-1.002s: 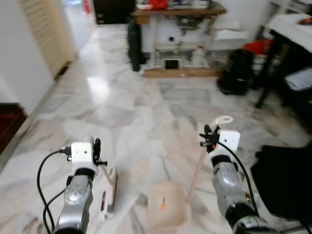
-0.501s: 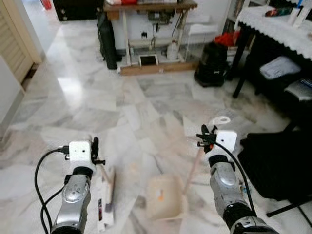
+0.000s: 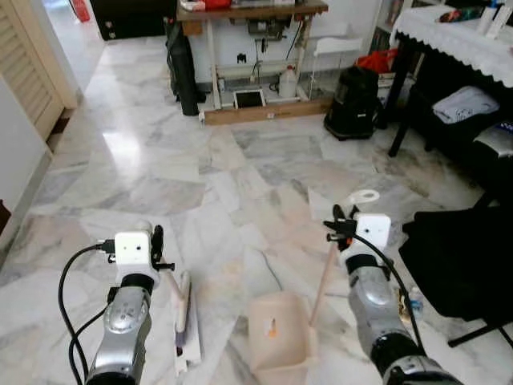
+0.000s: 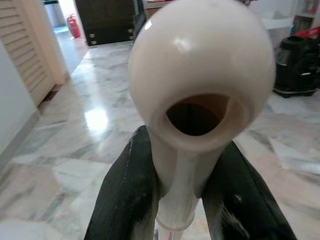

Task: Sweep floor

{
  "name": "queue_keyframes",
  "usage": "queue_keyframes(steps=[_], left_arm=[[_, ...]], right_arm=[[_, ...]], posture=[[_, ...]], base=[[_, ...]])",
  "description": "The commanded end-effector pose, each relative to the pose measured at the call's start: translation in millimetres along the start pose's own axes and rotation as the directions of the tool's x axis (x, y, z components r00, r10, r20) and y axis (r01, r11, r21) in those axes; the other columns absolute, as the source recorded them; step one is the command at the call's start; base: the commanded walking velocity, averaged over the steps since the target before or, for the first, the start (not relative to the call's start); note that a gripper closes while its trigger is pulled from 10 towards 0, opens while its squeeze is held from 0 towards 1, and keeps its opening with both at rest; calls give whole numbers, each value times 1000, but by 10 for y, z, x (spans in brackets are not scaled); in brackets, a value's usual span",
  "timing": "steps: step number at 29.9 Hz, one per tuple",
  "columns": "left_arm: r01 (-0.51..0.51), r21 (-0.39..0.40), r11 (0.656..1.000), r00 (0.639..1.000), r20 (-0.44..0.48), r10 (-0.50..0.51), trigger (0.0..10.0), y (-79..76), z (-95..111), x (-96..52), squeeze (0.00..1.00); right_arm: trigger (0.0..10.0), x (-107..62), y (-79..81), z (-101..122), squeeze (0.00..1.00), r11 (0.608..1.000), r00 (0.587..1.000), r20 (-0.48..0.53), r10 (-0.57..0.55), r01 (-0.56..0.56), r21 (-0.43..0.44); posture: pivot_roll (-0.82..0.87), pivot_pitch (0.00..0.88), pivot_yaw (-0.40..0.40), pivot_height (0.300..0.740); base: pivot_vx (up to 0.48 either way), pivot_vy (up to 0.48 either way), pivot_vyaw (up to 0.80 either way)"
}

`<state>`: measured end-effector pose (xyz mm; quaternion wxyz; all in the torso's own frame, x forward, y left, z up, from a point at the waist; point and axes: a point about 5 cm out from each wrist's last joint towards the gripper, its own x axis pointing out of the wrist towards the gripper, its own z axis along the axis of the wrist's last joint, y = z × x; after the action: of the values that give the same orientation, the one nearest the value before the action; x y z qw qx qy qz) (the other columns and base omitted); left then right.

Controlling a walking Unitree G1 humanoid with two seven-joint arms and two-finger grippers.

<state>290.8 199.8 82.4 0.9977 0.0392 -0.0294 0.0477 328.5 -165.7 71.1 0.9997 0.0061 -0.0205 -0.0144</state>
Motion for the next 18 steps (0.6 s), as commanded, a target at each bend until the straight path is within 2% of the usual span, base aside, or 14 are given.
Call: queue_keyframes(steps=[1, 5, 10, 18], left_arm=[[-8, 3, 1000, 998, 68, 8, 10000, 22, 155, 55, 0], [-9, 4, 1000, 997, 74, 9, 10000, 27, 164, 54, 0], [-4, 18, 1000, 996, 91, 3, 10000, 30, 190, 56, 0], [-10, 15, 1000, 994, 107, 8, 10000, 33, 222, 59, 0]], right_arm=[[10000, 44, 76, 96, 0, 1000, 999, 53, 10, -12, 28], [10000, 45, 78, 99, 0, 1000, 998, 54, 14, -15, 18], [10000, 42, 89, 101, 0, 1000, 998, 57, 21, -21, 6], [10000, 39, 100, 101, 0, 999, 998, 61, 28, -29, 14]], posture=[[-1, 0, 44, 740], [1, 0, 43, 740], [1, 0, 45, 740], [2, 0, 46, 740]], base=[[0, 480, 0], [0, 480, 0], [0, 0, 0], [0, 0, 800]])
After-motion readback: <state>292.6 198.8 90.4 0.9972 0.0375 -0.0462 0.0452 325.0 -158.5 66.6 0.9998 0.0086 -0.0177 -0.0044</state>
